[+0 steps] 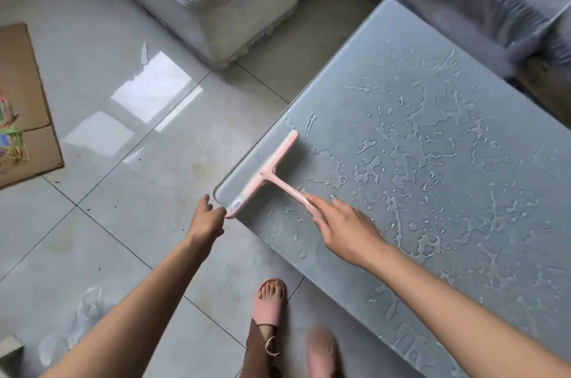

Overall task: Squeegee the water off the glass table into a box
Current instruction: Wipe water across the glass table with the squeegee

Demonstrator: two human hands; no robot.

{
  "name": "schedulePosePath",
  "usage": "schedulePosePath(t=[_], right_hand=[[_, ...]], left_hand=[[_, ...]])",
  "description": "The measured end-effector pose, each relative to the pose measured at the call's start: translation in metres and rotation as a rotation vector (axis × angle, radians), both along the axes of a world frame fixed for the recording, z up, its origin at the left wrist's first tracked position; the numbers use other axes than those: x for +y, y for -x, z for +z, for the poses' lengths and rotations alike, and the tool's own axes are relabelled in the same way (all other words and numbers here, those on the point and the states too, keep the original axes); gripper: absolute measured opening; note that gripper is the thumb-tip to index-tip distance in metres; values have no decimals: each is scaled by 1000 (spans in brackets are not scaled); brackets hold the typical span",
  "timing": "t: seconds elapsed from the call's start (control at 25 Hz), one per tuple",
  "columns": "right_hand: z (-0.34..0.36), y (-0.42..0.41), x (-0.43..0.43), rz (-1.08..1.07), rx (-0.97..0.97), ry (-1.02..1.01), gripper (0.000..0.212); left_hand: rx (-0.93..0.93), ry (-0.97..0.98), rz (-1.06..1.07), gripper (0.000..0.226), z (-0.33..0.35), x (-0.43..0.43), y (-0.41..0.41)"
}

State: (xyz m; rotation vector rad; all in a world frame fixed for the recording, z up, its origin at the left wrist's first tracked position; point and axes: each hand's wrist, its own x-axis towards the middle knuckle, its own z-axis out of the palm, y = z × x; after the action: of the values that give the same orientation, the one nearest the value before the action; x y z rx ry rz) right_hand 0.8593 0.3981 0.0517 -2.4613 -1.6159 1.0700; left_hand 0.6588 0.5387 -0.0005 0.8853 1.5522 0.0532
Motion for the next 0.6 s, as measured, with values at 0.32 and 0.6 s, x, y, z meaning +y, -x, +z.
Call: schedulePosePath(t=[0.32,0.6], right_hand=[[49,-35,-61,-57,-123,166,44],[28,3,52,123,-143,-15,36]], left_hand=[[105,-64,-219,27,-20,21,-12],[86,-53,-277,29,-20,37,2]])
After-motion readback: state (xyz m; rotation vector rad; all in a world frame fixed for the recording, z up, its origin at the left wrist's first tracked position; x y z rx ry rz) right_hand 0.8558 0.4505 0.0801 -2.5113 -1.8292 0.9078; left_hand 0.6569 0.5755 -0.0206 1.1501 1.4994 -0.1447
